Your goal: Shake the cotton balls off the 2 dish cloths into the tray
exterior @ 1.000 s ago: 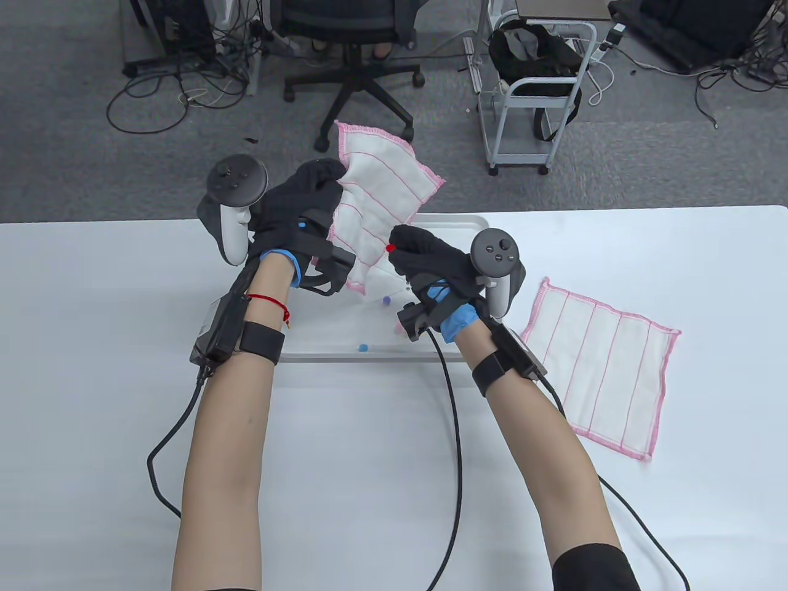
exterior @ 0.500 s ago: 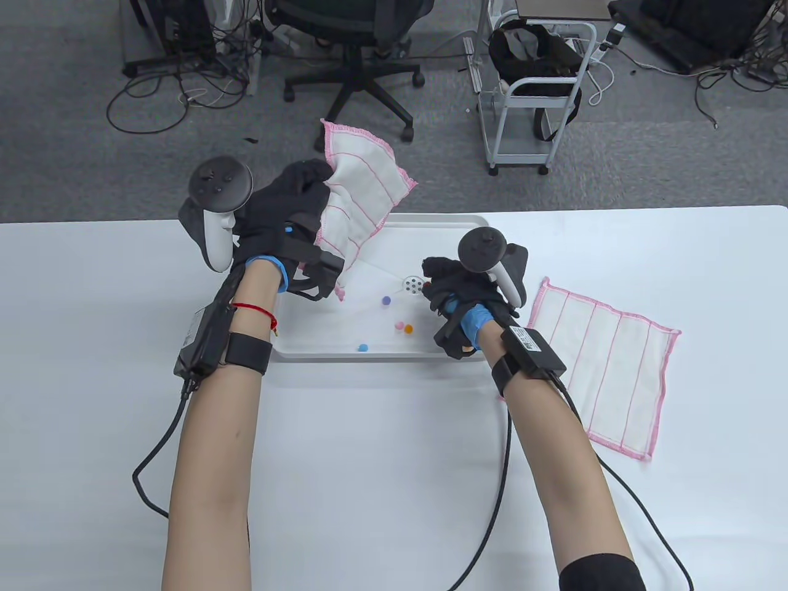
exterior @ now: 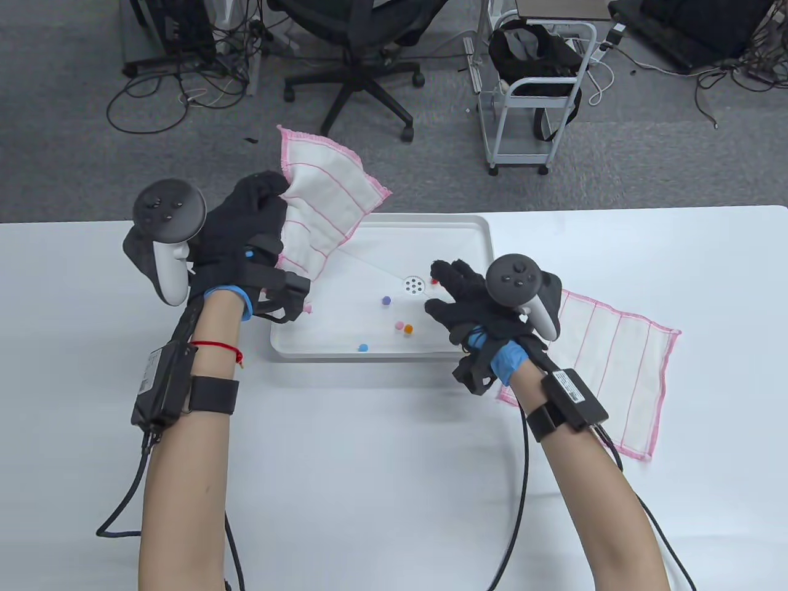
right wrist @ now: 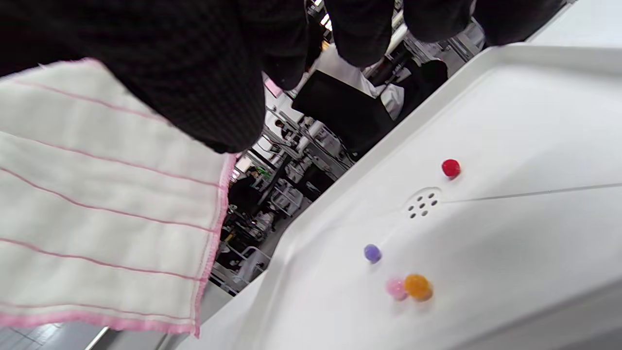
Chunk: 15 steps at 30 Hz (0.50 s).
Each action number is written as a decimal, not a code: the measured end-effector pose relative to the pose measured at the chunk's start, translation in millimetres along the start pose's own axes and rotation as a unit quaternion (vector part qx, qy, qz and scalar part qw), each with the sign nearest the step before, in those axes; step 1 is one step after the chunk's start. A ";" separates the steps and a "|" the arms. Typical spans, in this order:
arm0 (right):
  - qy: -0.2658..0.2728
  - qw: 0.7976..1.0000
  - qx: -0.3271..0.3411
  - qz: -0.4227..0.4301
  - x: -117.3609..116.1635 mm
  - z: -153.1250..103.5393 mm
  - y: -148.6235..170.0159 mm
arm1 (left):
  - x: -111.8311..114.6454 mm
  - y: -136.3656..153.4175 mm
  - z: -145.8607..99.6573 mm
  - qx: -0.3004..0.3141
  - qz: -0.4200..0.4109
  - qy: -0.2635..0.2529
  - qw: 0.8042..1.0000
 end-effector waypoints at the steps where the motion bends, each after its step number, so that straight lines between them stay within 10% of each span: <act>1: -0.001 1.000 0.012 0.008 -1.1 -12.8 0.9 | -8.5 3.9 -5.6 -0.007 0.000 -0.012 1.000; 15: -0.031 0.999 0.040 -0.012 -44.7 -104.4 30.1 | -67.4 89.6 -63.5 -0.121 -0.023 -0.121 0.985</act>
Point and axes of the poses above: the tracker on the back of each hand, its own y axis roughly to the little-finger side, its own z axis roughly from the wrist to the fingertips, x = y × z, the point moved 1 cm from there along z, roughly from the wrist to the fingertips, and after that the axes turned 10 degrees about -x, right-handed, at the moved point
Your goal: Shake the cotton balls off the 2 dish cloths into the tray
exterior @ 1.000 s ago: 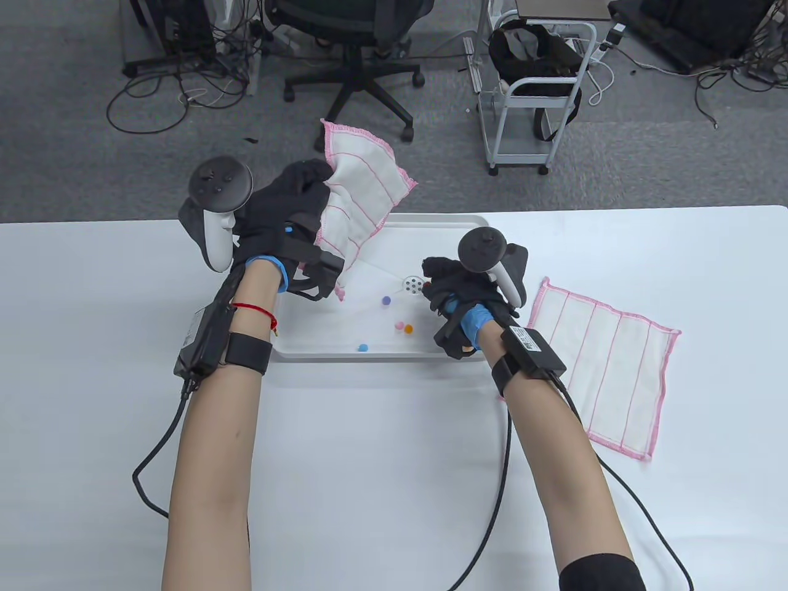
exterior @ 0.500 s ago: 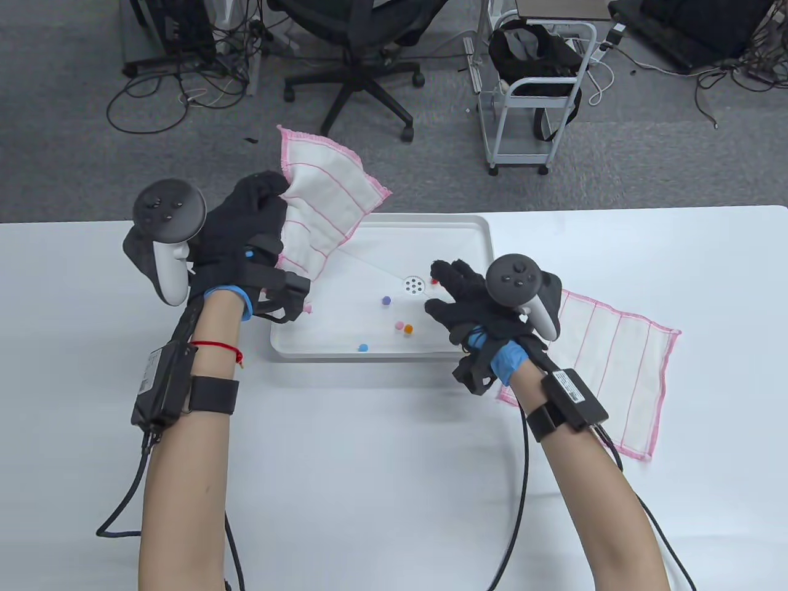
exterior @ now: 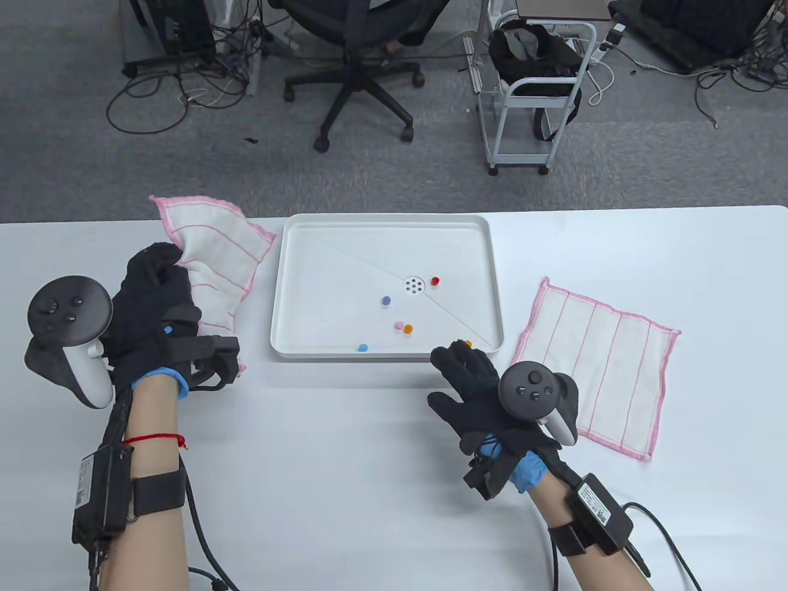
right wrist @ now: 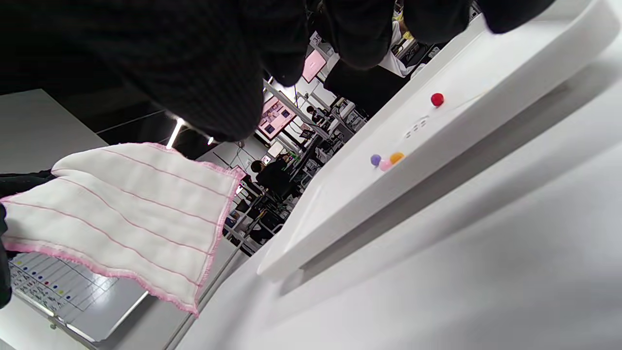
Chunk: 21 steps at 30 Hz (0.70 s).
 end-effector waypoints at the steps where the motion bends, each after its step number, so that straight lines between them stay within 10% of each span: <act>1: -0.002 1.000 -0.003 -0.002 -1.9 -1.4 1.7 | 0.5 6.2 0.3 -0.005 -0.003 0.005 1.000; 21: -0.027 0.998 -0.047 -0.034 -12.0 -3.0 32.2 | 2.6 182.2 50.8 -0.136 0.167 -0.021 0.976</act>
Point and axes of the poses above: the tracker on the back of each hand, its own y axis roughly to the little-finger side, its own z axis roughly from the wrist to the fingertips, x = y × z, the point moved 1 cm from there along z, roughly from the wrist to the fingertips, and after that the axes turned 10 degrees about -x, right-handed, at the moved point
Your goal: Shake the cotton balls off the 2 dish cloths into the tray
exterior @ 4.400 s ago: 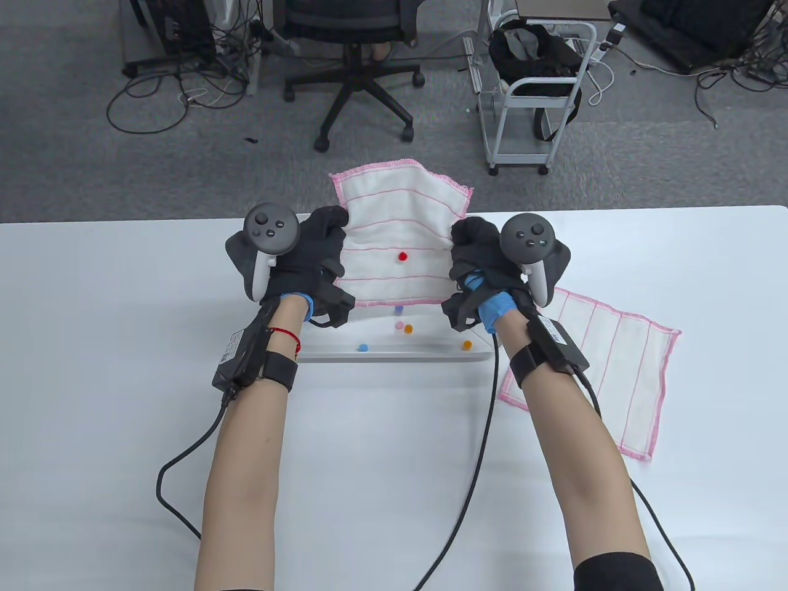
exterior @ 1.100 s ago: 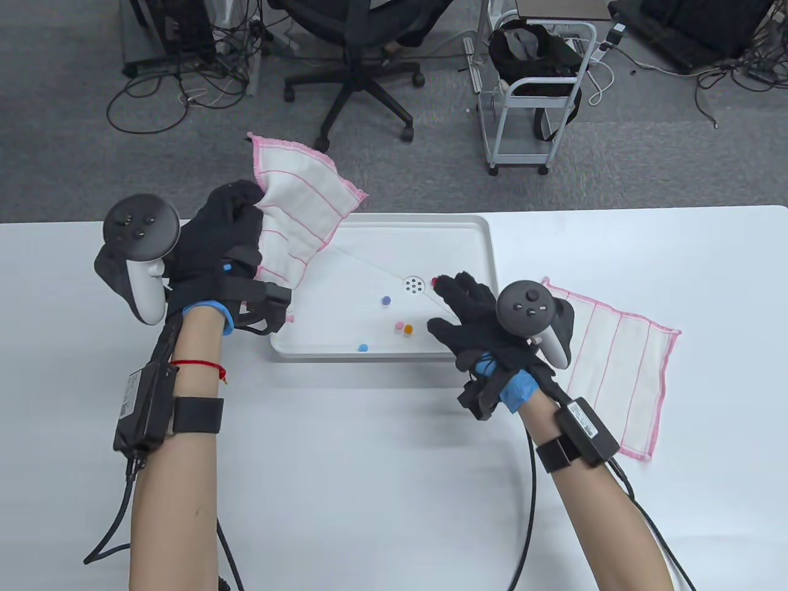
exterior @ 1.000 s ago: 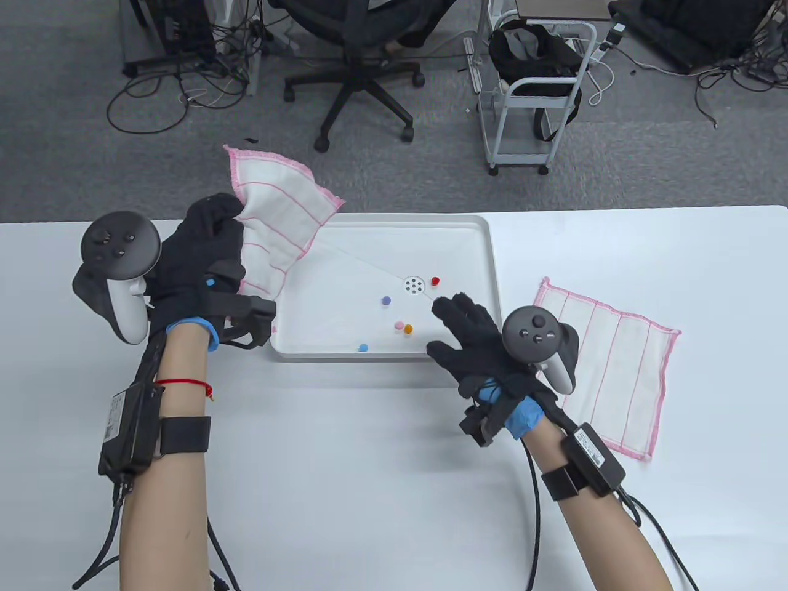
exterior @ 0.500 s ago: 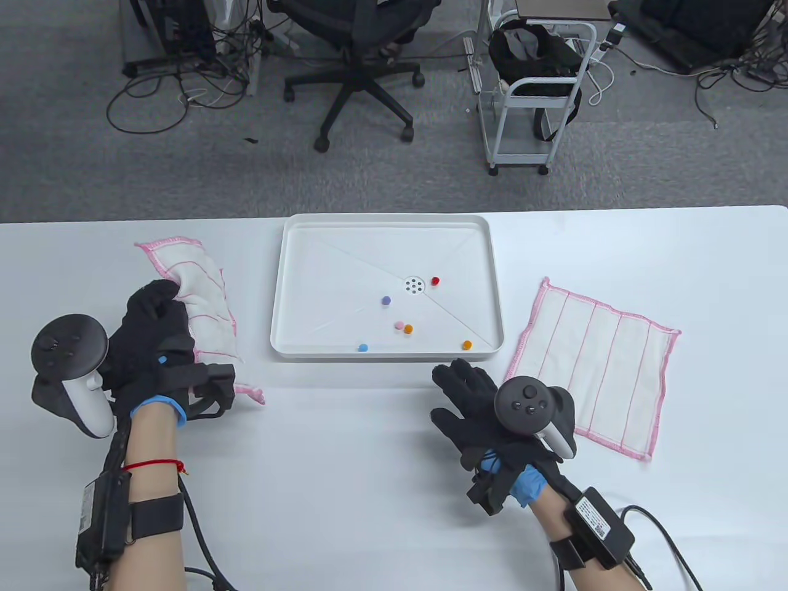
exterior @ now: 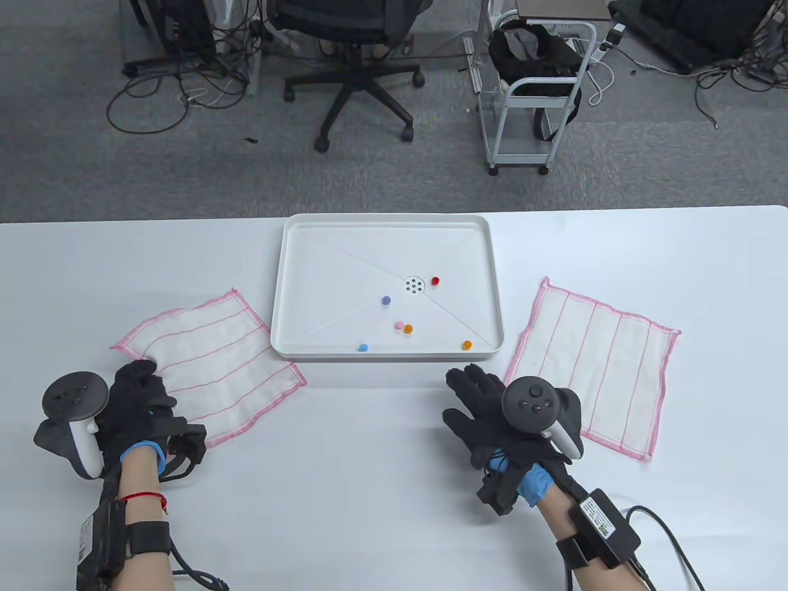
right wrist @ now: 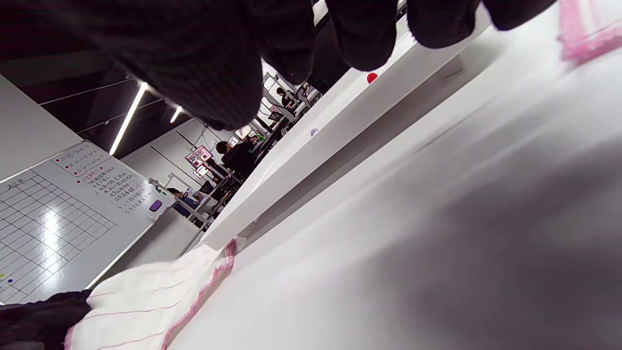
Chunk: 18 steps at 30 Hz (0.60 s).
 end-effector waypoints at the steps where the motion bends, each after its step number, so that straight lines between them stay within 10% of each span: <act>1: -0.002 1.000 0.000 -0.002 -0.5 -0.3 -0.2 | 0.1 3.0 2.0 -0.001 0.010 -0.006 1.000; 10: 0.011 1.000 -0.002 -0.028 -6.2 -6.1 -0.9 | 10.5 15.3 6.0 0.017 0.125 0.026 0.992; 18: 0.065 0.996 0.004 -0.062 -5.6 -15.8 -2.6 | 16.9 -22.2 -42.0 0.133 0.213 -0.035 0.967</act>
Point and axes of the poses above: the tracker on the back of each hand, its own y axis roughly to the little-finger side, its own z axis roughly from the wrist to the fingertips, x = y × z, the point moved 1 cm from there along z, roughly from the wrist to the fingertips, and after that the axes turned 10 degrees about -x, right-handed, at the moved point
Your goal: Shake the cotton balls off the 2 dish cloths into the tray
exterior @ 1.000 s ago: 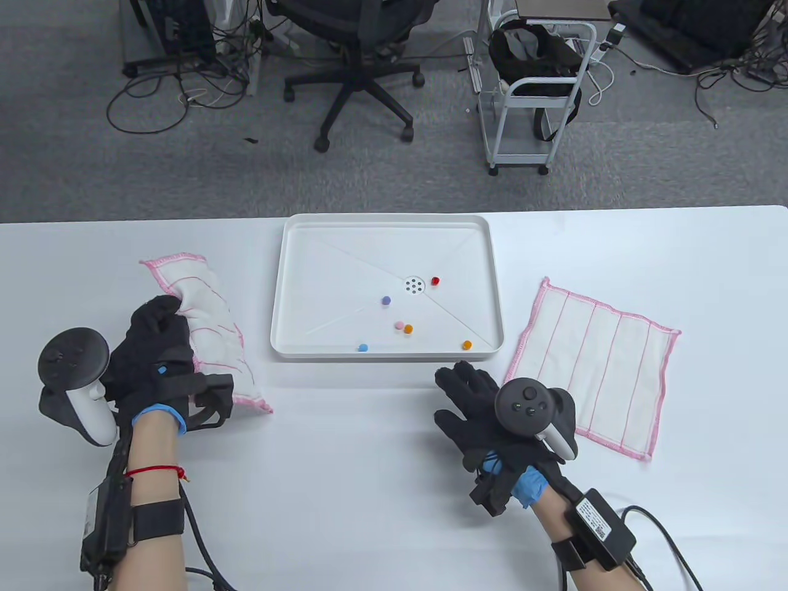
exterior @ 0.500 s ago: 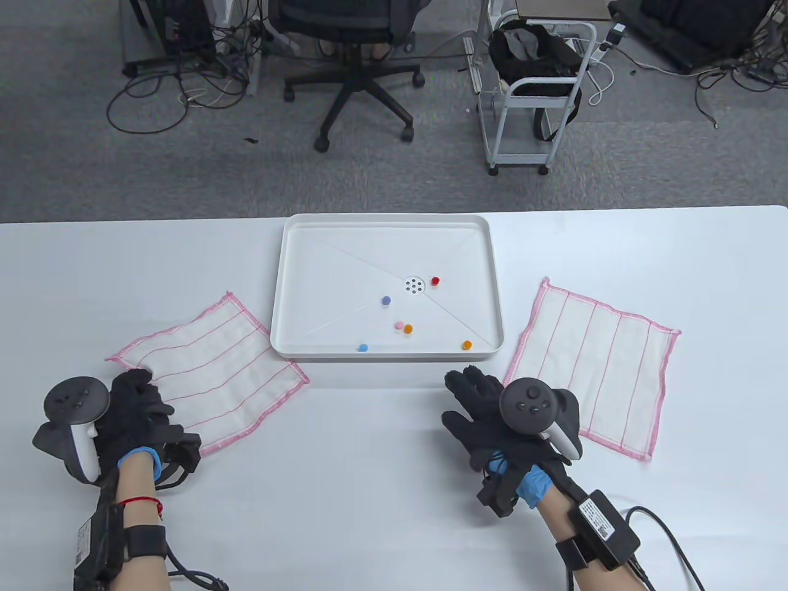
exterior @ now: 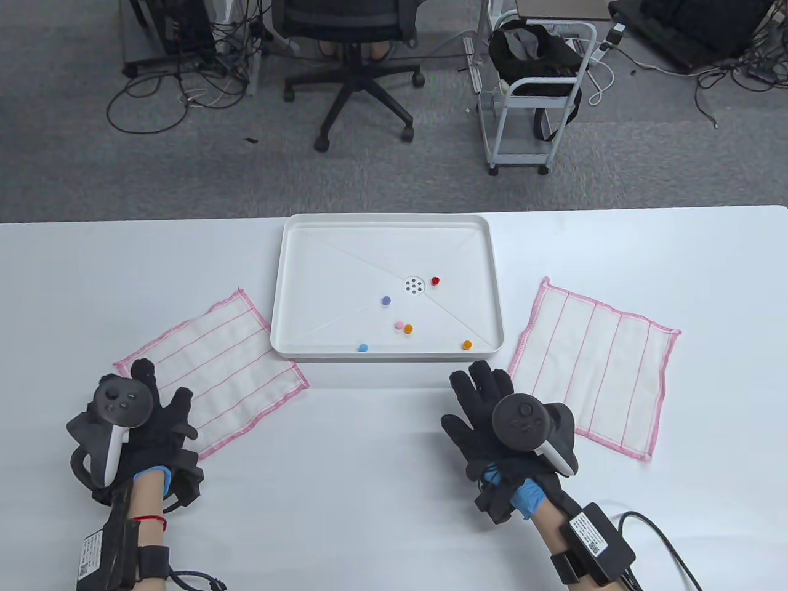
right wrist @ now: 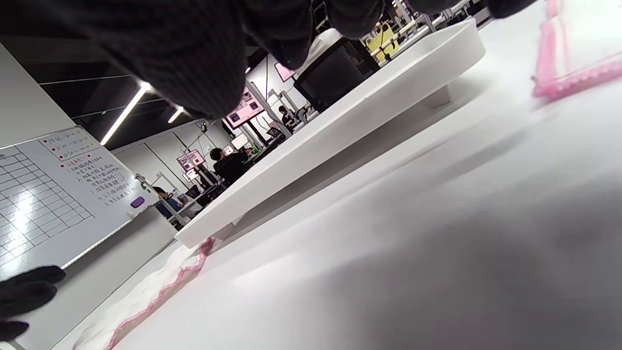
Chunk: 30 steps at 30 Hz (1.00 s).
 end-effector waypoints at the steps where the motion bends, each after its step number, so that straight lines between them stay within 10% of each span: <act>1: 0.008 1.000 0.003 -0.004 1.0 -1.5 -0.6 | -4.7 -10.6 -8.2 0.025 0.005 -0.013 1.000; 14: 0.091 0.992 0.020 -0.083 9.0 -10.6 9.2 | 18.4 -116.4 -116.4 0.277 -0.091 0.019 0.956; 24: 0.057 0.992 0.024 -0.113 -3.5 -3.1 12.1 | 82.5 -105.9 -104.6 0.273 -0.085 0.089 0.954; 30: 0.051 0.992 0.032 -0.114 -9.4 -2.9 7.4 | 84.4 -95.6 -102.1 0.277 -0.085 0.083 0.953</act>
Point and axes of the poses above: the tracker on the back of each hand, its own y axis roughly to the little-finger side, its own z axis roughly from the wrist to the fingertips, x = y × z, the point moved 1 cm from there along z, roughly from the wrist to the fingertips, and after that the axes turned 10 degrees about -x, right-handed, at the moved point
